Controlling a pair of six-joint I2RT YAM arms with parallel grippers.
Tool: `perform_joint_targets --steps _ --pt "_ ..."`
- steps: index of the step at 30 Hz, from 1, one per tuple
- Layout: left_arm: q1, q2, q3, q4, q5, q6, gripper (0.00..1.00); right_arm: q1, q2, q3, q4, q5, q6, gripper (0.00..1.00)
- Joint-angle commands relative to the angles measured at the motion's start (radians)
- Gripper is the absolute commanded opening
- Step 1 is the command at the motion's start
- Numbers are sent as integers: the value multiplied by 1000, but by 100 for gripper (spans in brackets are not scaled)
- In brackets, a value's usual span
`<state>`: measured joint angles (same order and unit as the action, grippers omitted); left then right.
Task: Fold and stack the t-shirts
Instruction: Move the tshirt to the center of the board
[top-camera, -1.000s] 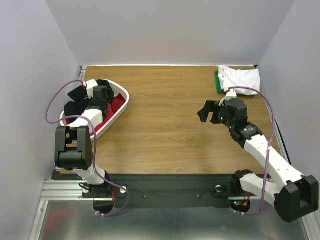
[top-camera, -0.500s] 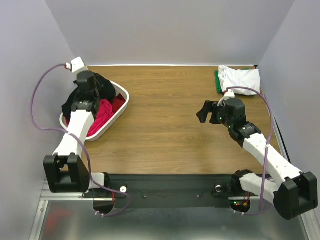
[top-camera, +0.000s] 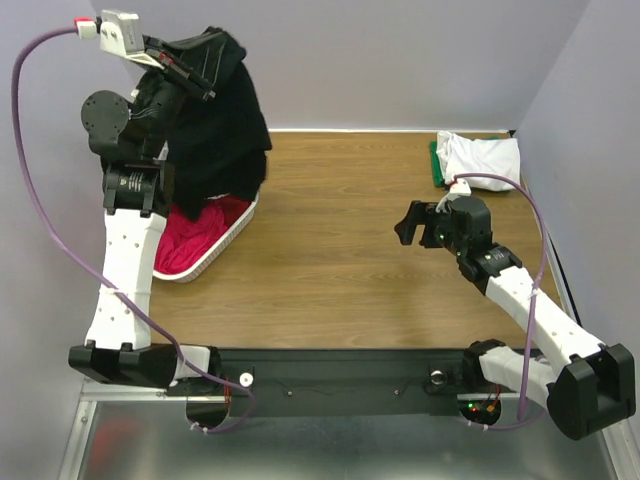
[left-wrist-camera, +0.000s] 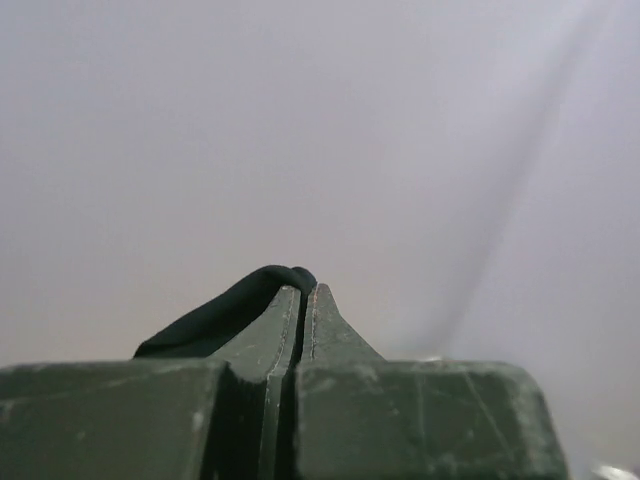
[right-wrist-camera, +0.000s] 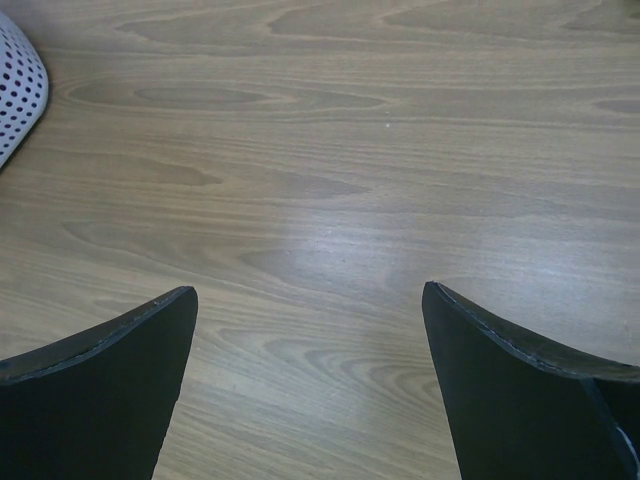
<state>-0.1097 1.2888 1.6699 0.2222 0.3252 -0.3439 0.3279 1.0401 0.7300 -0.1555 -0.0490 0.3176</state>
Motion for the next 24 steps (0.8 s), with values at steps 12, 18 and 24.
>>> perform_joint_targets --steps 12,18,24 --pt "-137 294 128 614 554 -572 0 -4 -87 -20 28 239 43 100" --pt "-269 384 -82 293 364 -295 99 -4 -115 -23 22 262 51 100" --pt "-295 298 -347 204 1 -118 99 -4 -111 -23 7 244 31 100"
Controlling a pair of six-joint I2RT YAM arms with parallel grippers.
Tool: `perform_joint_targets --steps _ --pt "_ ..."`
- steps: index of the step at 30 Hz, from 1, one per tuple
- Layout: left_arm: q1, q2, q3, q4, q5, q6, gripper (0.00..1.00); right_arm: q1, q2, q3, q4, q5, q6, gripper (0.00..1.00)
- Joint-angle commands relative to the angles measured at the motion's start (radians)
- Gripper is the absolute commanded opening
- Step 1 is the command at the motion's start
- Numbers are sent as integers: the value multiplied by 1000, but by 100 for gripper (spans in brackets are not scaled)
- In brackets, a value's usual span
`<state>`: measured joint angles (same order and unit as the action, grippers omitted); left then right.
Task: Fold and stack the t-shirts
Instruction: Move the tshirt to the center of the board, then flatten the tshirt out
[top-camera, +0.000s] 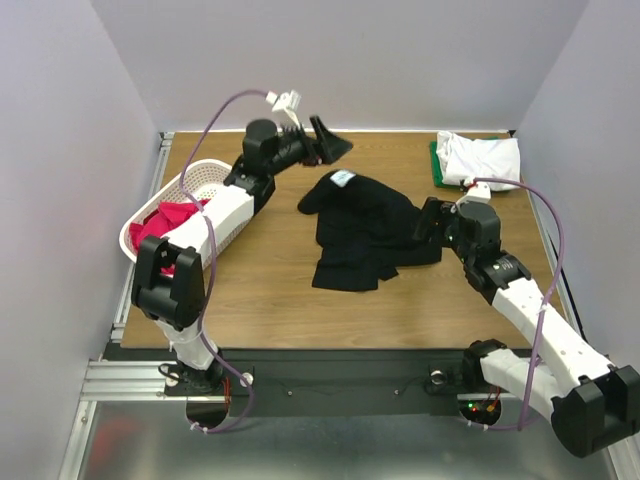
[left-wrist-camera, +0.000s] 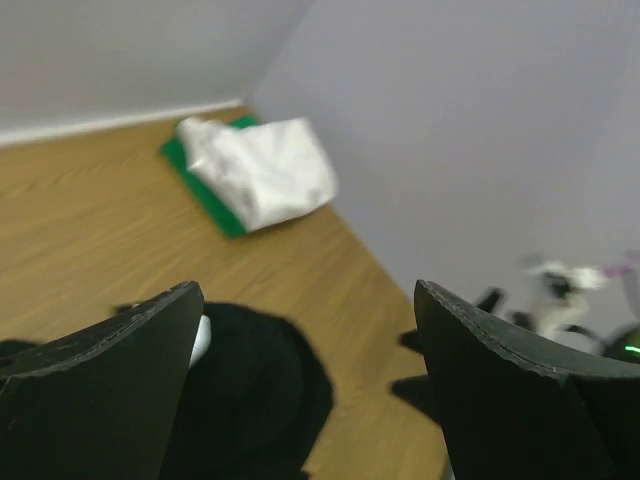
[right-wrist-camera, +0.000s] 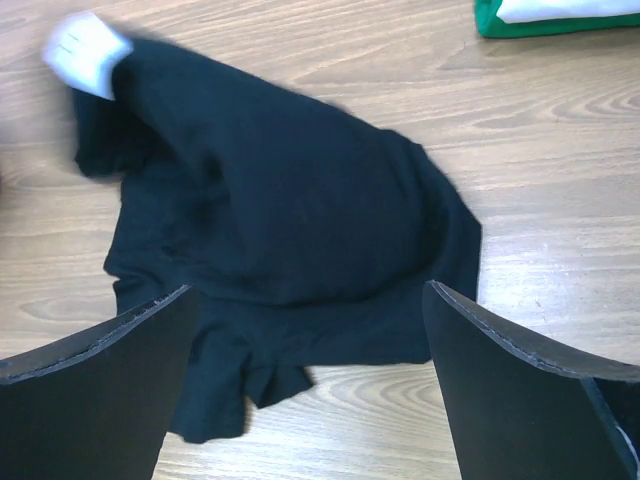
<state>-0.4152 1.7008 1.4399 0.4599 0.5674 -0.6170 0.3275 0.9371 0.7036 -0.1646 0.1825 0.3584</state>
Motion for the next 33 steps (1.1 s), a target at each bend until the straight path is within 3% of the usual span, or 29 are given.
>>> perform_joint_targets --steps 1,7,14,20,27,33 --pt "6 -140 -159 -39 -342 167 99 -4 3 5 17 2 -9 100" --pt "-52 -315 -508 -87 -591 177 98 -4 130 33 20 -83 14 100" --pt "-195 -446 -797 -80 -644 111 89 -4 174 46 30 -101 37 100" --pt "-261 -412 -831 -58 -650 99 85 -5 166 34 36 -140 54 100" --pt "-345 -284 -819 -24 -646 92 87 -4 120 13 36 -144 59 100" --pt "-385 -213 -783 -47 -713 95 82 -4 114 10 34 -153 56 100"
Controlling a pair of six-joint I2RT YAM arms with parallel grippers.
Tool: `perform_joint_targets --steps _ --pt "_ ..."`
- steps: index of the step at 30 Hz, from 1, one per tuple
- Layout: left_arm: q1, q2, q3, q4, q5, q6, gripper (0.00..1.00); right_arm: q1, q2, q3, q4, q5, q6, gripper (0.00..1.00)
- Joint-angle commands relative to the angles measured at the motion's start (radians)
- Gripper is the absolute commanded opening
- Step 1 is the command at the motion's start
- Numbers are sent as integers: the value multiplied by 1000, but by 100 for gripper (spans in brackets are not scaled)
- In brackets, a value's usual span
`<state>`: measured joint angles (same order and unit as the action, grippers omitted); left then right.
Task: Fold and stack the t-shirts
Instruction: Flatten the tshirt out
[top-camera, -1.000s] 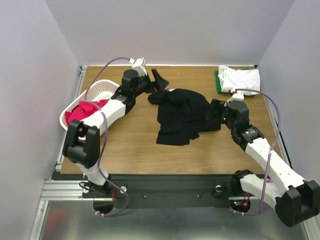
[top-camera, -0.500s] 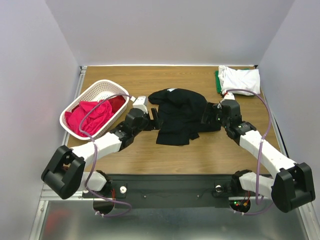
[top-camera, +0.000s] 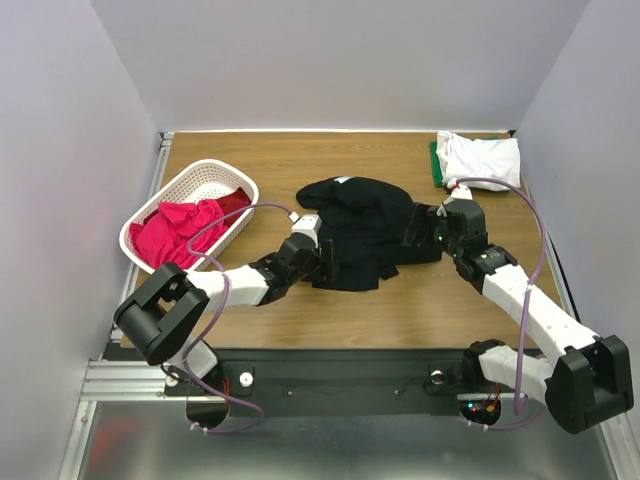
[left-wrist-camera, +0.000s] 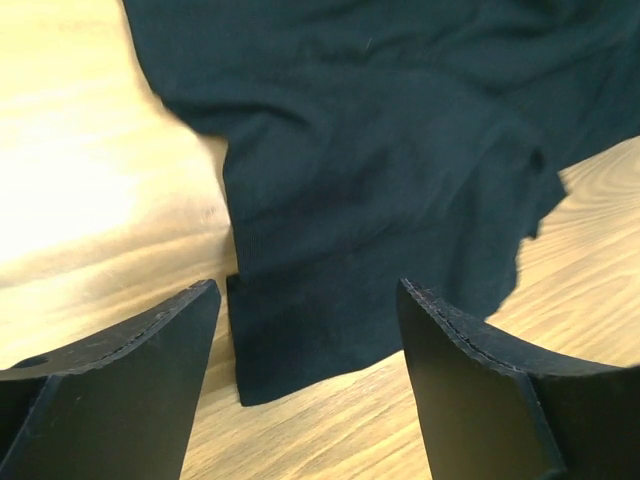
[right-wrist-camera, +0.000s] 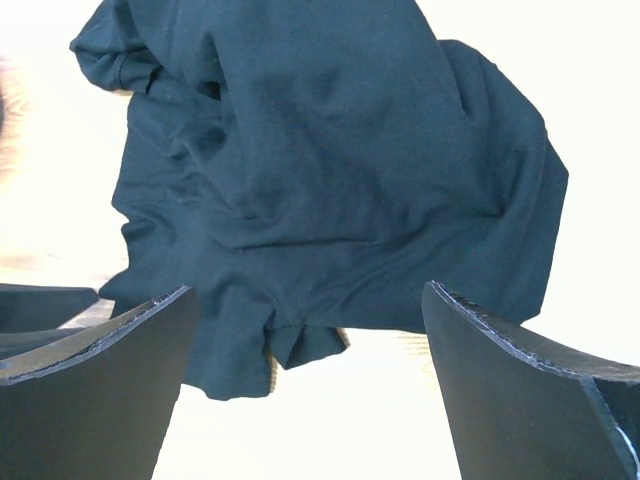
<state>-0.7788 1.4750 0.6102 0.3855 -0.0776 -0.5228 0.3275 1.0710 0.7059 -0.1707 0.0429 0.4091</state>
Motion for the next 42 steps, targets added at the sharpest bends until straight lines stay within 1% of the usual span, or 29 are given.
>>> perform_joint_targets --steps 1,4,5,8,13,14,17,21,24,25,27,31,34,35,36,37,38,39,42 --pt "-36 16 51 7 -103 1 81 -4 -19 6 40 -14 5 100" --pt "-69 31 88 -69 -174 6 81 -4 -13 7 40 -9 4 100" --pt "-95 37 95 -89 -229 7 81 -4 -6 9 40 -11 5 100" --pt "-123 64 129 -152 -303 15 82 -4 3 14 42 -17 5 100" --pt "-166 125 172 -240 -375 -12 80 -4 17 17 42 -17 0 100" --pt "-172 128 174 -250 -408 -26 80 -4 17 15 42 -17 -1 100" --pt "-183 134 174 -269 -442 -43 79 -4 18 17 42 -15 -1 100" --pt "-185 152 183 -272 -450 -43 77 -4 27 21 43 -21 -1 100" --pt "-188 166 194 -280 -452 -42 72 -4 32 21 43 -23 -1 100" --pt "-189 171 198 -287 -452 -42 68 -4 32 23 43 -21 -3 100" --pt "-192 171 195 -295 -456 -43 63 -4 30 23 43 -20 -3 100" --pt "-200 163 188 -316 -447 -40 51 -4 32 24 43 -18 -3 100" --pt "-209 162 178 -332 -447 -51 48 -4 33 26 43 -23 0 100" --pt "-209 163 175 -333 -445 -52 45 -4 33 24 43 -24 0 100" --pt "-209 165 175 -336 -447 -54 40 -4 32 24 43 -25 2 100" --pt "-211 166 171 -342 -449 -59 26 -4 32 23 43 -23 2 100" --pt "-212 165 169 -344 -456 -68 15 -4 30 23 43 -24 2 100" --pt "-212 162 168 -349 -461 -71 0 -4 30 21 43 -23 3 100" --pt "-212 159 172 -356 -475 -71 0 -4 29 20 43 -29 2 100"
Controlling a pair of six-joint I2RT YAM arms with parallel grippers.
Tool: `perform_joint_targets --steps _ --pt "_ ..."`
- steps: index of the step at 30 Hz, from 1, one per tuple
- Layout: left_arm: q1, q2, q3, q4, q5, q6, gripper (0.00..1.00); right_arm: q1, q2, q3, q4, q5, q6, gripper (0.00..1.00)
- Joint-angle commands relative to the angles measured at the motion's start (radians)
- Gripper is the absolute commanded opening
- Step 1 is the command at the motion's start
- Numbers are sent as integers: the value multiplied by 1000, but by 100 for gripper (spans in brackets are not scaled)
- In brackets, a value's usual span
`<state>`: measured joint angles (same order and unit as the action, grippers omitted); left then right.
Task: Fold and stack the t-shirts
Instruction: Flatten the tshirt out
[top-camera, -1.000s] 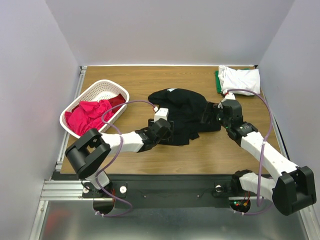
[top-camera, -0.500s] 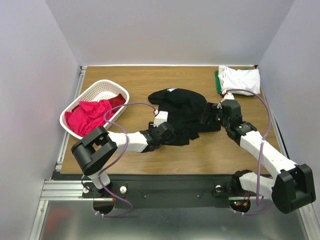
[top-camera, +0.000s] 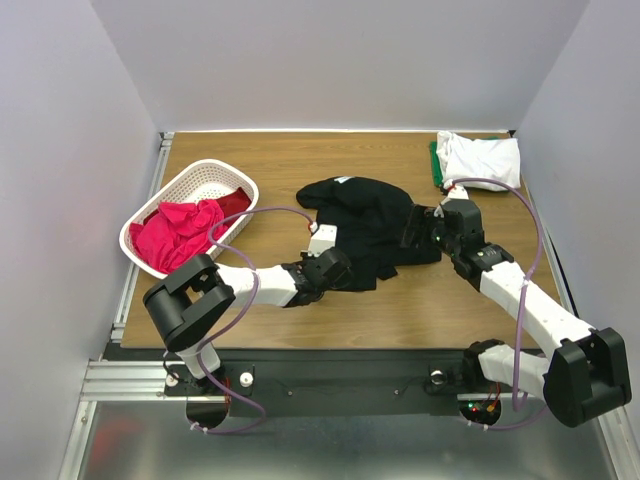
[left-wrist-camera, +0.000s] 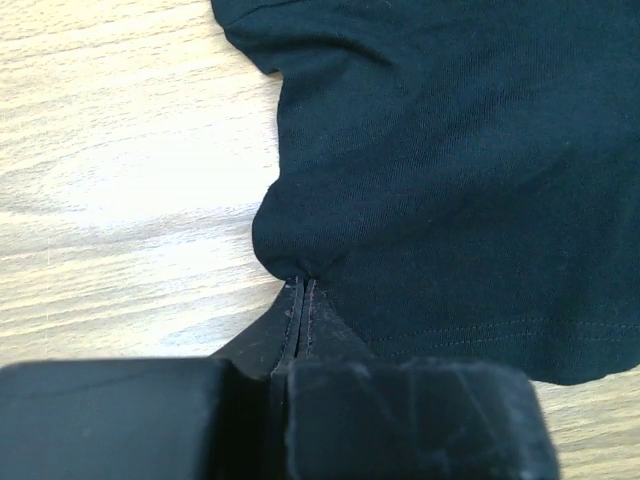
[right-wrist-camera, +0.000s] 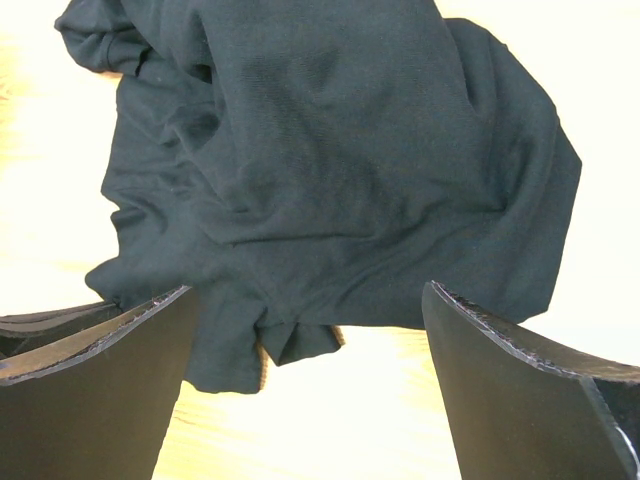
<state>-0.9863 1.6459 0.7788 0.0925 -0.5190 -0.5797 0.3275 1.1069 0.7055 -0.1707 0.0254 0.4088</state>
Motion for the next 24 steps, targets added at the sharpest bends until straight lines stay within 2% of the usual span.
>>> perform_joint_targets --steps 1,5,9,14,19,24 --pt "-5 -14 13 -68 -36 -9 0 -2 -7 20 42 -16 2 100" --pt "6 -38 65 -79 -49 32 0 -2 -7 12 42 -67 1 100" --pt "78 -131 119 -54 -18 90 0 -2 -24 -20 43 -162 21 99" --pt "193 -236 165 21 114 156 0 28 -30 -80 59 -194 56 98" --pt "325 -325 215 78 232 169 0 68 34 -130 94 -182 88 96" --pt "371 -359 302 89 284 198 0 119 102 -118 134 -182 100 96"
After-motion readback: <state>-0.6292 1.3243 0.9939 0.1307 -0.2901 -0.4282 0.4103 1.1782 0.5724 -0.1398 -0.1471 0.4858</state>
